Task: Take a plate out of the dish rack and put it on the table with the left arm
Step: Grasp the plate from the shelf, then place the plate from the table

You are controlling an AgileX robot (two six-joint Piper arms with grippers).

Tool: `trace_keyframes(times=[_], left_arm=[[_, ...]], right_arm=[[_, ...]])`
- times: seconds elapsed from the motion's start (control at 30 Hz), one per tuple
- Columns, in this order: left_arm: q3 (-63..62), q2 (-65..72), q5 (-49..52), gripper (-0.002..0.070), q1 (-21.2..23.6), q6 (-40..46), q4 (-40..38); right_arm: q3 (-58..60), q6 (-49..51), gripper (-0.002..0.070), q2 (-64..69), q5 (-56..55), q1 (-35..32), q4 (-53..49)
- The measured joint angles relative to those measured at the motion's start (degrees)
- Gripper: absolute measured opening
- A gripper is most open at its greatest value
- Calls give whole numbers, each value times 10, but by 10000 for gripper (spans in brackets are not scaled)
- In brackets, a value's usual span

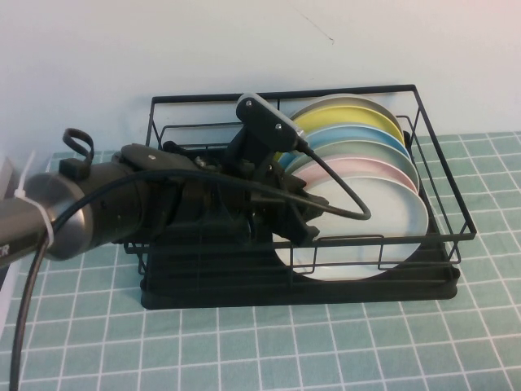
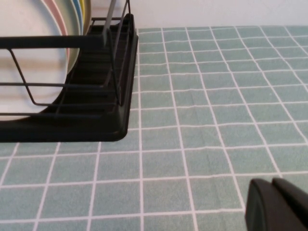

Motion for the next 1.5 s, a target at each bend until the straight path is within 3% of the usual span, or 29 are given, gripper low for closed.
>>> trace_keyframes(times=[0.13,0.23,0.43,0.7,0.9,1.2,1.37,1.5], left_arm=[[-8,18,-12,267,0,0,0],[-8,20,-33,126,-1,6,7],[-8,-7,-34,120,-1,20,17],[-8,-150,-44,82,-1,-2,5],[-10,-253,-8,82,-1,-173,42],[-12,-273,194,82,-1,-525,281],[-8,-246,273,82,-1,-593,335],[28,-217,274,82,-1,-634,339]], right_arm=[[0,0,-1,0,0,0,0],[0,0,-1,0,0,0,0],[0,0,-1,0,0,0,0],[0,0,-1,0,0,0,0],[0,0,-1,0,0,0,0],[0,0,-1,0,0,0,0],[0,0,-1,0,0,0,0],[0,0,-1,0,0,0,0]])
